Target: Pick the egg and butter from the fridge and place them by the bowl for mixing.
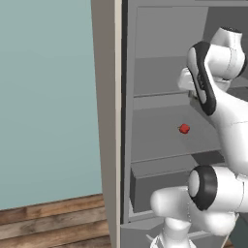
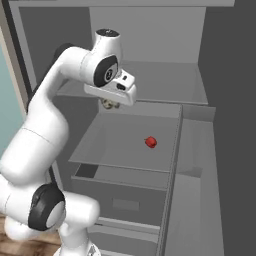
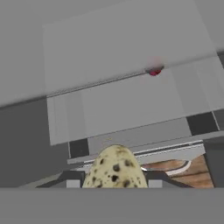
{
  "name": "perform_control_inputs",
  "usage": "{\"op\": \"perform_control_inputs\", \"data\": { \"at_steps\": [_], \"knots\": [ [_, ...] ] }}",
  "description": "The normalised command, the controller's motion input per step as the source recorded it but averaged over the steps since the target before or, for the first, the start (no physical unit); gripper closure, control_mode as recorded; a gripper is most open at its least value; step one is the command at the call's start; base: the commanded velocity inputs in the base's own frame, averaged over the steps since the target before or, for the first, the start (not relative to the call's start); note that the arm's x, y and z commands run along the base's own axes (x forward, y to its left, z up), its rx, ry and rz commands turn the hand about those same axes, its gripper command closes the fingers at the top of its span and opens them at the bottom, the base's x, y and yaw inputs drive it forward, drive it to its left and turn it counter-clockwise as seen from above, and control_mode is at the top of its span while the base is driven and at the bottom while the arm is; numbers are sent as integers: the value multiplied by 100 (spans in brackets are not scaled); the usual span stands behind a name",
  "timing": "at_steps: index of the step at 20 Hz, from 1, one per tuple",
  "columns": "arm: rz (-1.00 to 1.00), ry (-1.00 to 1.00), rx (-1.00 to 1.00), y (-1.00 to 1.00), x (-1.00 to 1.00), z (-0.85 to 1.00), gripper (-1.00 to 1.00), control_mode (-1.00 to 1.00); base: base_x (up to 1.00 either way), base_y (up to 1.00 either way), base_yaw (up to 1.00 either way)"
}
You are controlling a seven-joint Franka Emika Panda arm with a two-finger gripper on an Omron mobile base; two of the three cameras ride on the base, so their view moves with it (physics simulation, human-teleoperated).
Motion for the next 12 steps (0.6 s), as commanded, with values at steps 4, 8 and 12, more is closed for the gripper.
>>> {"op": "perform_control_inputs", "data": {
  "at_steps": [4, 8, 12],
  "knots": [
    [-8, 0, -2, 25, -89, -10, 100, -100, 0, 0, 0],
    [-8, -3, -13, 31, -84, -34, 100, -100, 0, 0, 0],
    [-7, 0, -13, 33, -72, -39, 100, -100, 0, 0, 0]
  ]
}}
